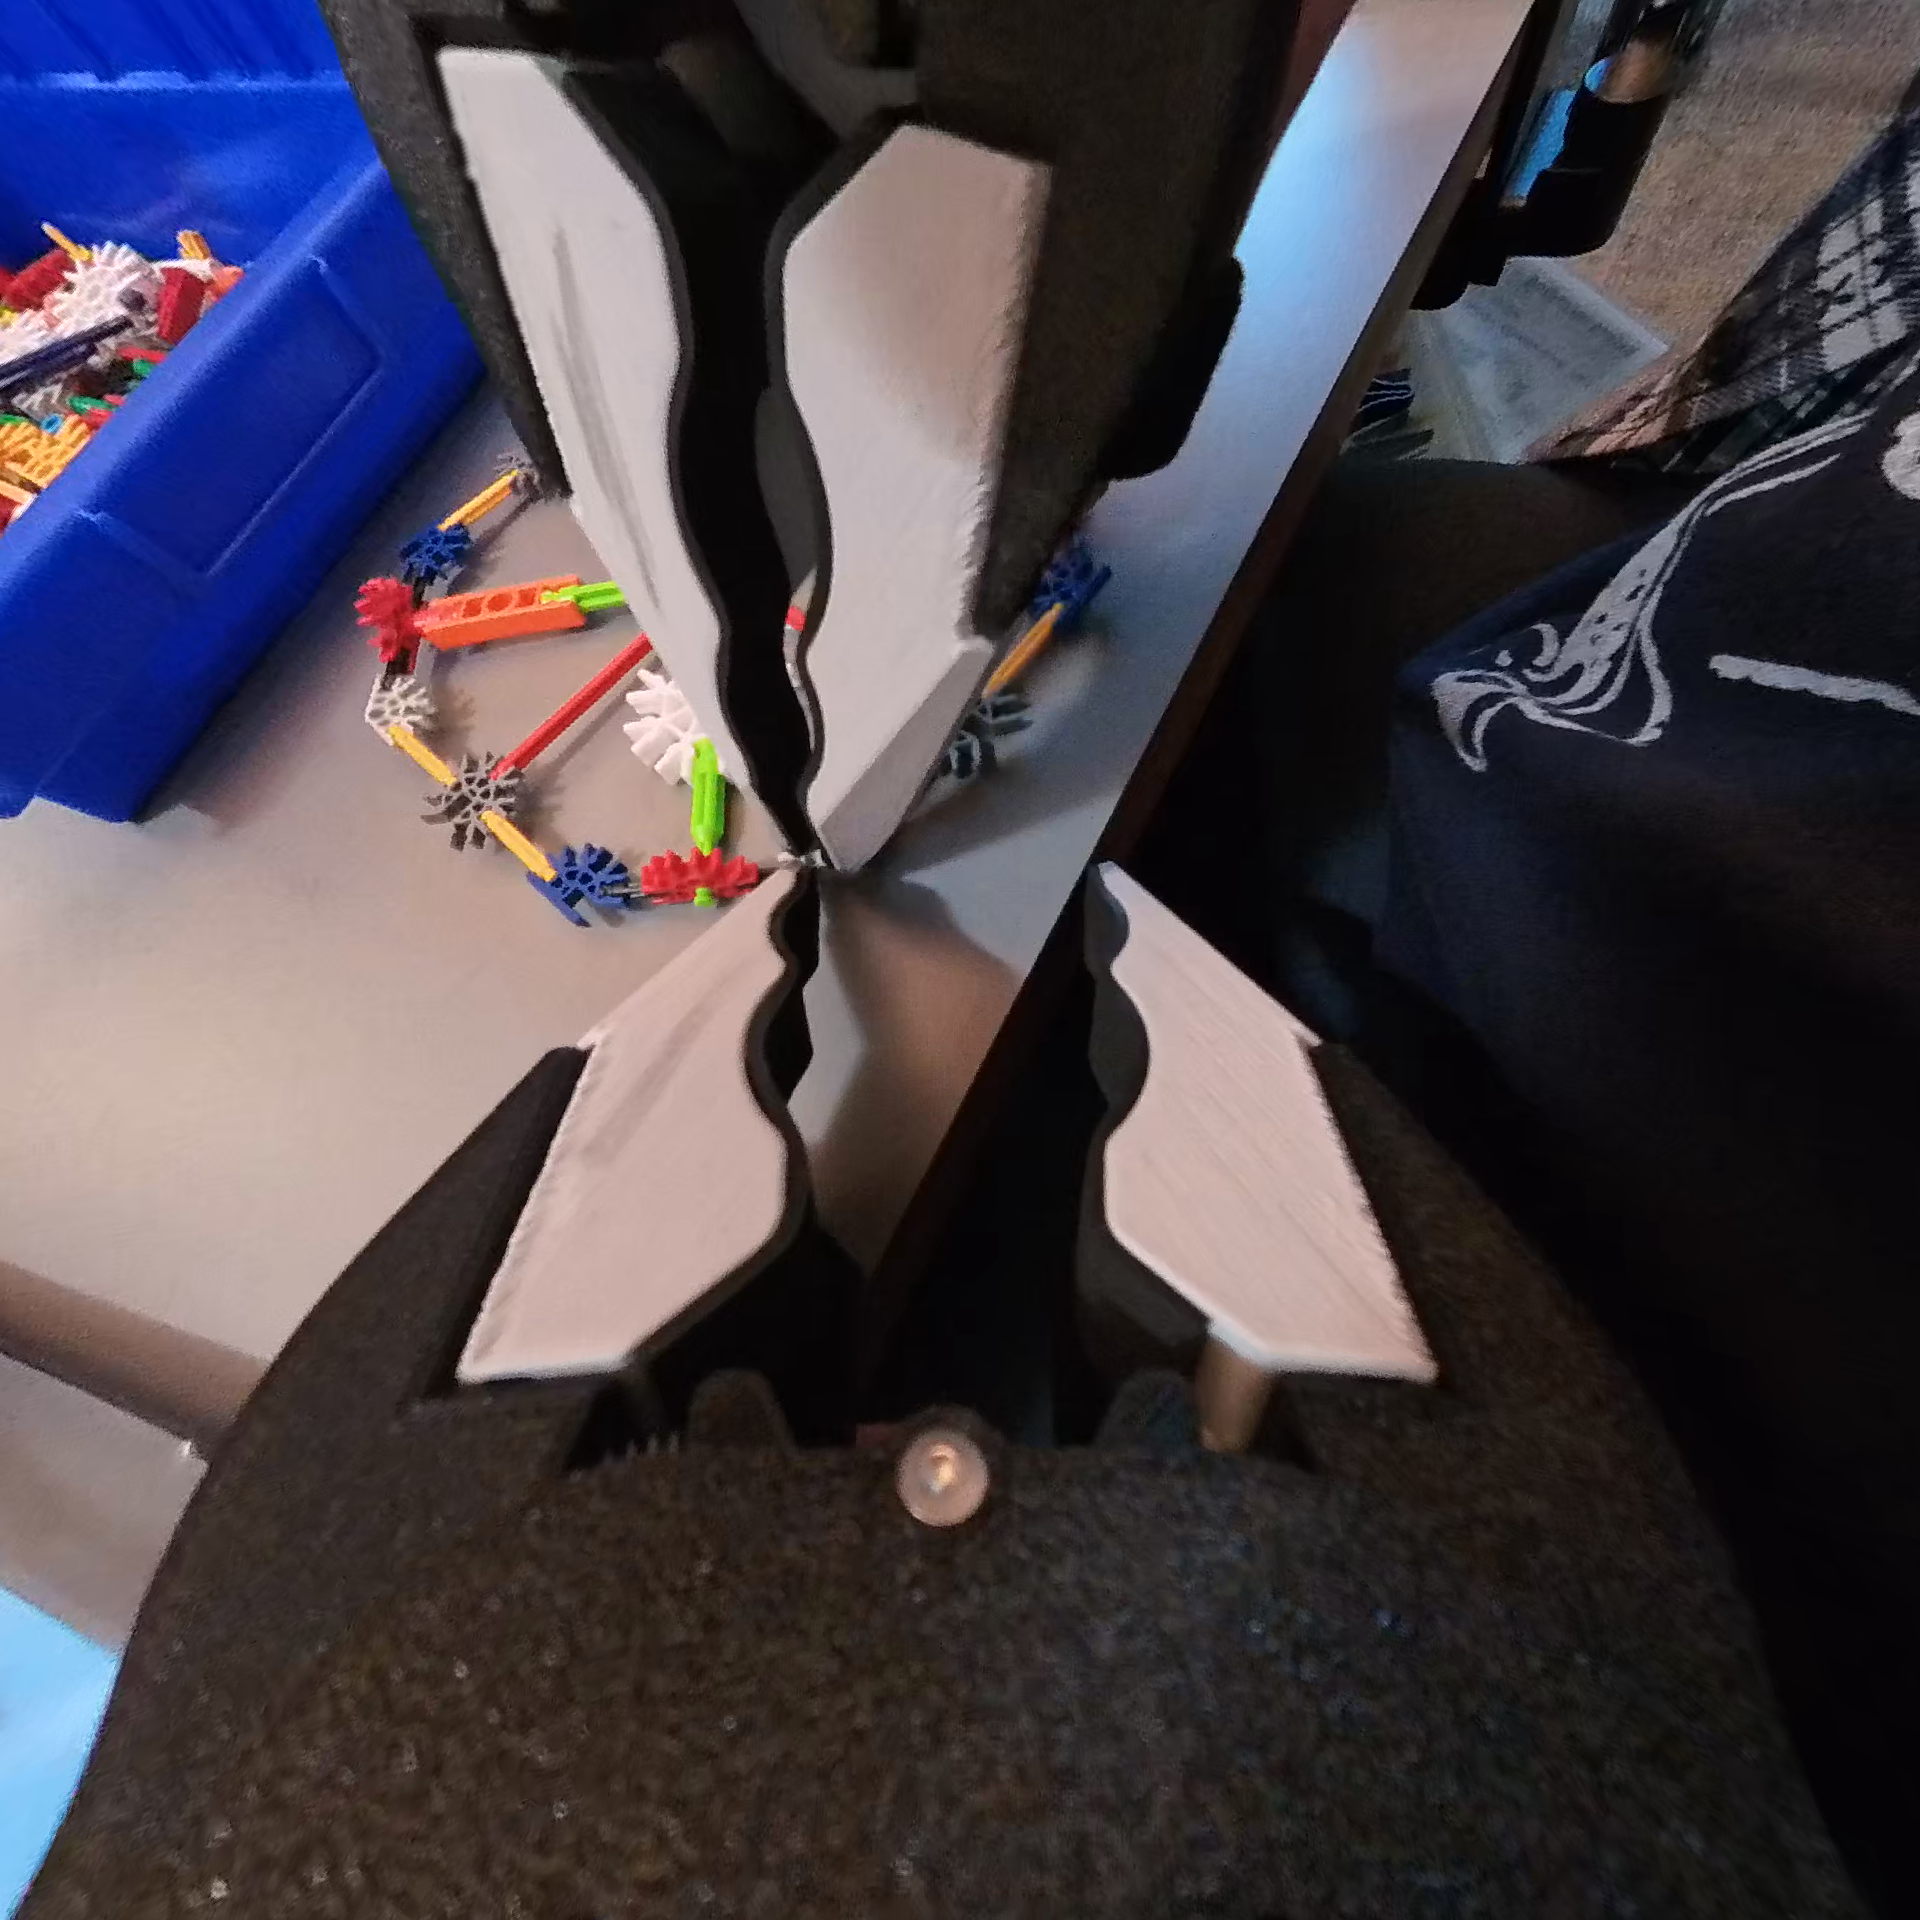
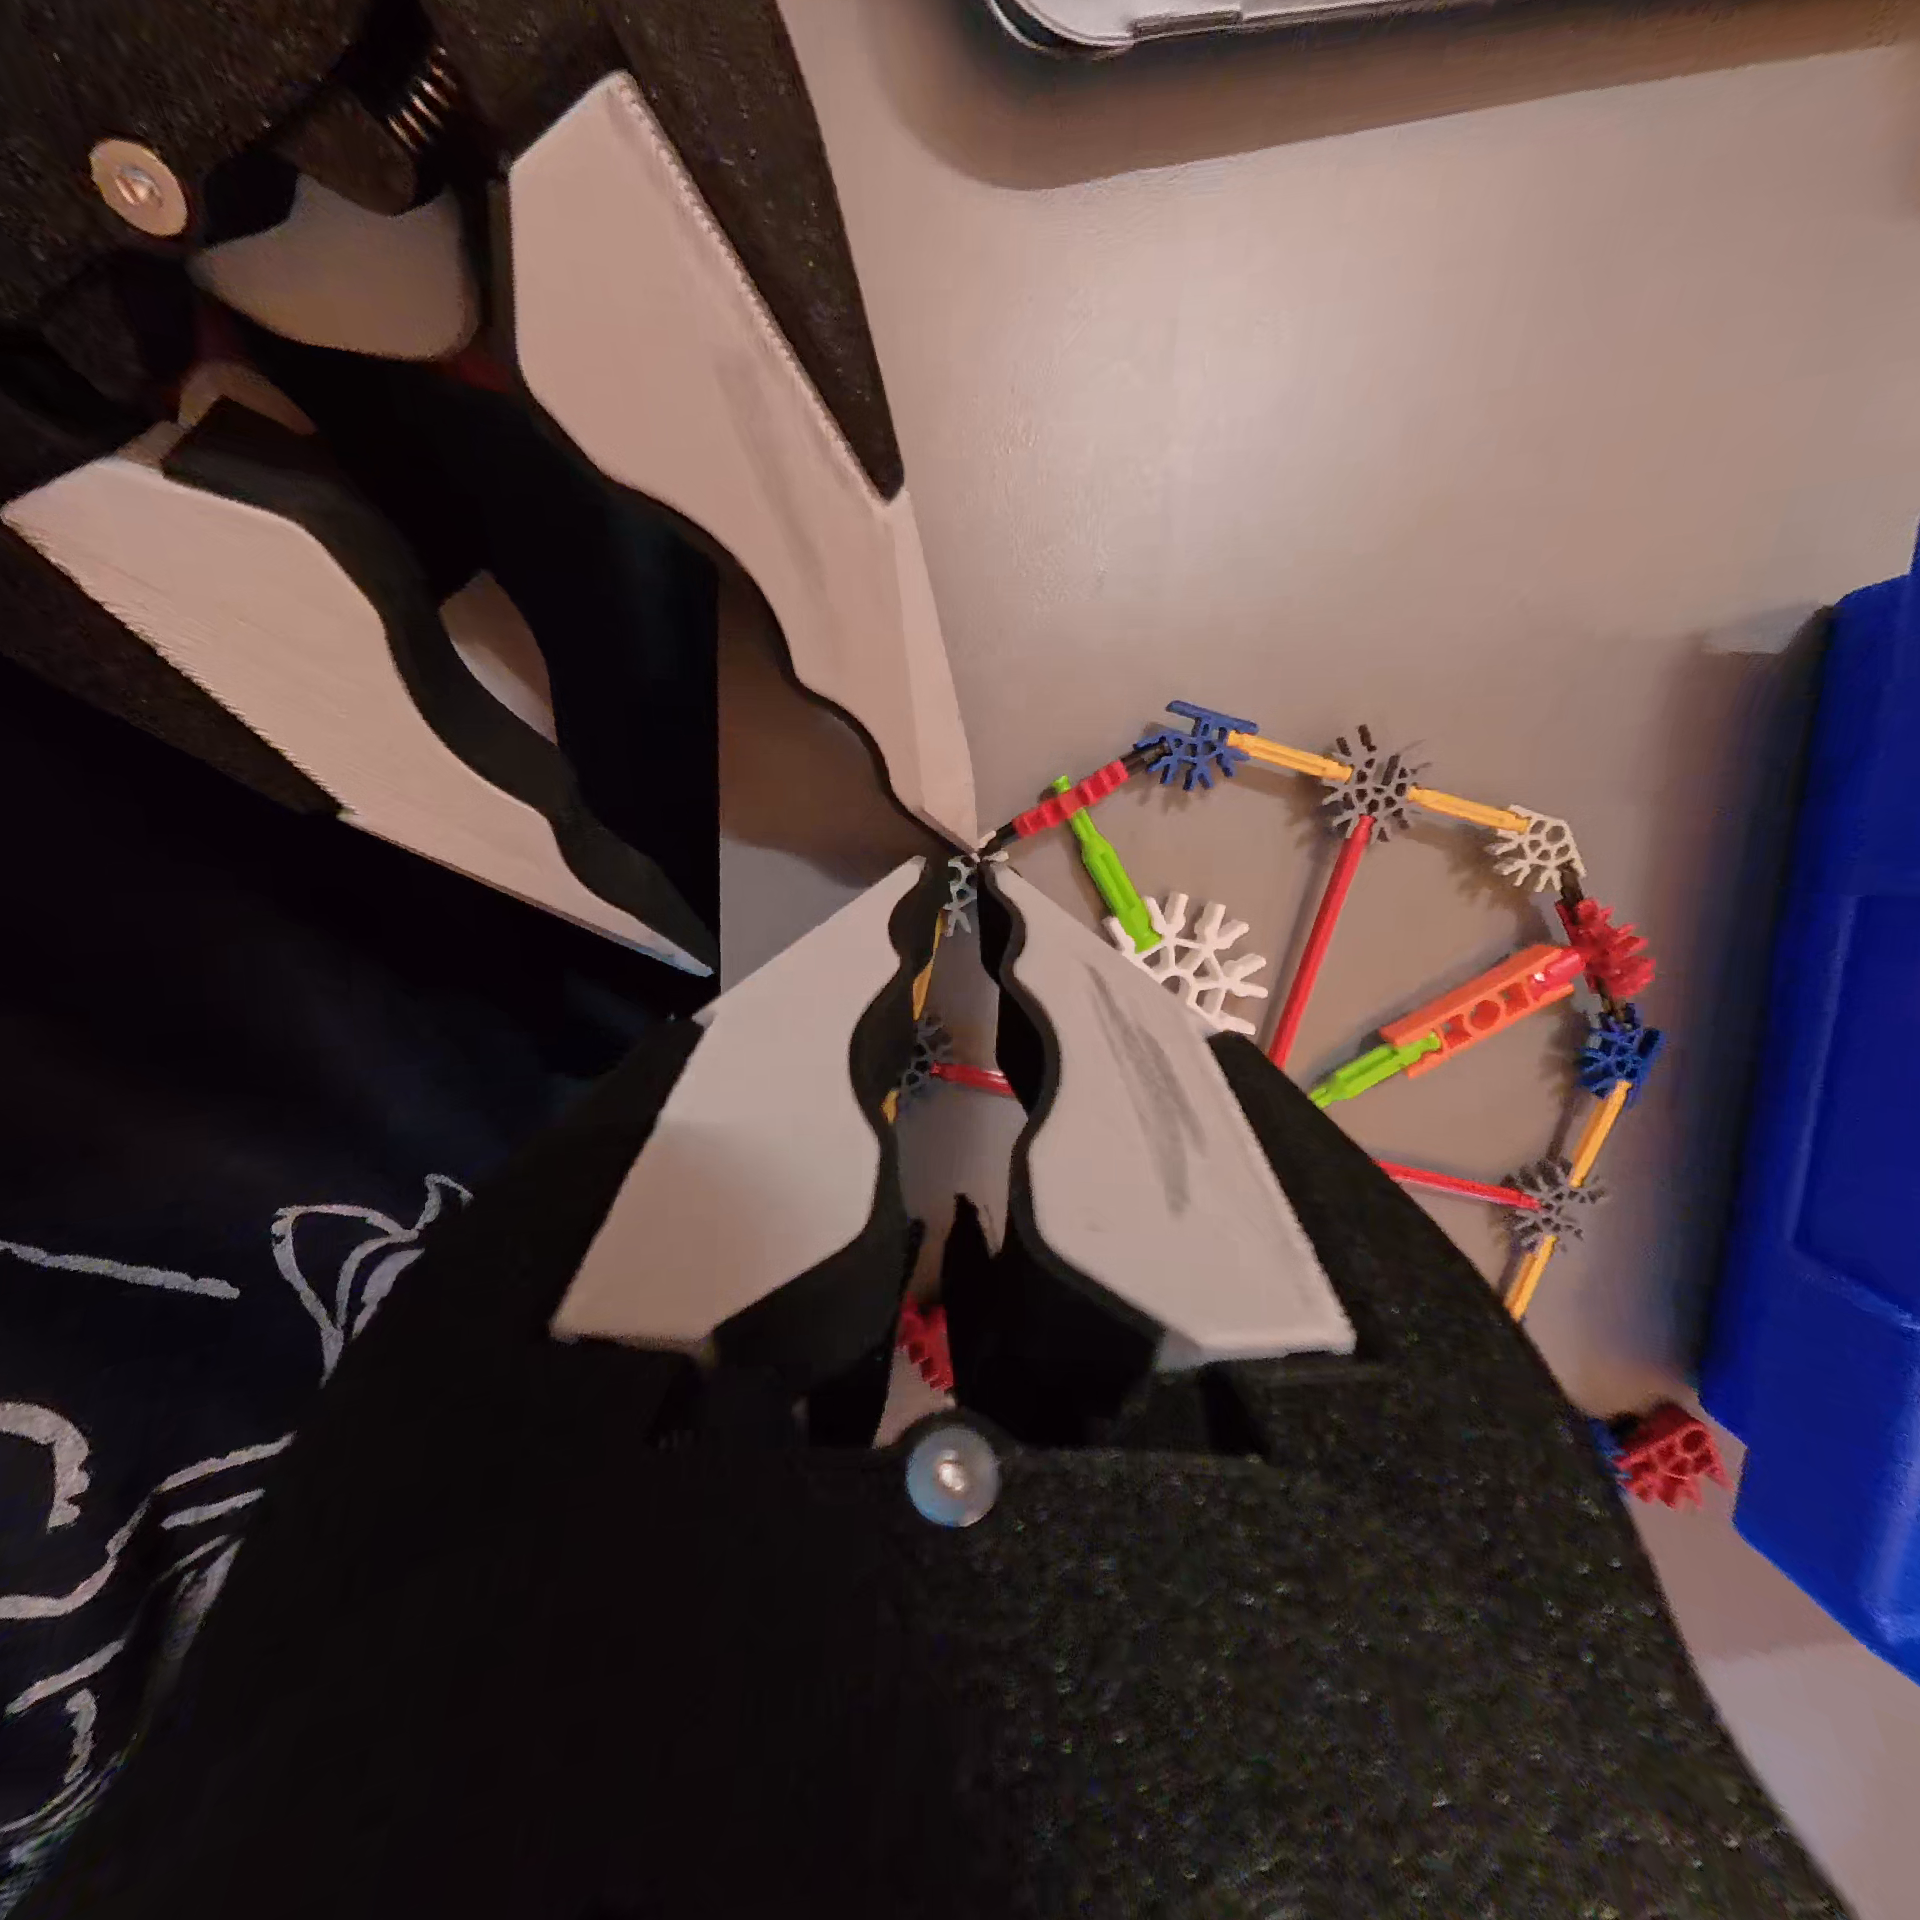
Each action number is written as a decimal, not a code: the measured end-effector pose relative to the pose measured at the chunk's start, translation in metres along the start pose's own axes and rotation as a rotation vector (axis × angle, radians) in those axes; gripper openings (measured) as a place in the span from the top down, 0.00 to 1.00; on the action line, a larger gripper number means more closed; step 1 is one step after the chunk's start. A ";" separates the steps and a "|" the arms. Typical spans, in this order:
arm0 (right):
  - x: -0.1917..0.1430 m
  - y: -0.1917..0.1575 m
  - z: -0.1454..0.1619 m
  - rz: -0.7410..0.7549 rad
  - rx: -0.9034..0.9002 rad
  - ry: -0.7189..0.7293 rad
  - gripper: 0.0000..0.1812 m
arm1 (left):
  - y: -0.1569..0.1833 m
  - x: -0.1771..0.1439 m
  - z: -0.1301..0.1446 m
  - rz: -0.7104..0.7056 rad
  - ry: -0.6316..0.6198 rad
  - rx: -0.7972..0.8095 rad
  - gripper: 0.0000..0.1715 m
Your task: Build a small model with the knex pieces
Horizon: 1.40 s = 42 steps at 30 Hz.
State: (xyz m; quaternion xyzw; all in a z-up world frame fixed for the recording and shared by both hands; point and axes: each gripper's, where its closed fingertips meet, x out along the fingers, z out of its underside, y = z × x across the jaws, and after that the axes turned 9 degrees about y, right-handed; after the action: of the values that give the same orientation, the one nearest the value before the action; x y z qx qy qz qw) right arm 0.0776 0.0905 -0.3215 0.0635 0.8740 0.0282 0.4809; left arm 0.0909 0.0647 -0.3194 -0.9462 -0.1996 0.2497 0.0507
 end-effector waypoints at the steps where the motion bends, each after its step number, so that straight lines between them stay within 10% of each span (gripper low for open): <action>1: 0.000 0.000 0.000 0.004 -0.011 -0.012 0.97 | 0.000 0.000 0.000 0.002 0.001 0.004 0.71; 25: 0.000 -0.002 0.000 -0.062 -0.073 -0.026 0.97 | -0.002 0.000 -0.006 0.014 0.029 0.021 0.74; 42: 0.001 -0.002 0.000 0.236 -0.282 -0.008 0.97 | 0.001 0.001 0.000 -0.026 0.029 0.101 0.75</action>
State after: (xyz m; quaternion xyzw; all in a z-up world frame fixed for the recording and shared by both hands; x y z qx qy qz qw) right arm 0.0772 0.0891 -0.3228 0.0977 0.8461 0.2064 0.4817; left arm 0.0926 0.0642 -0.3198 -0.9433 -0.1982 0.2449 0.1045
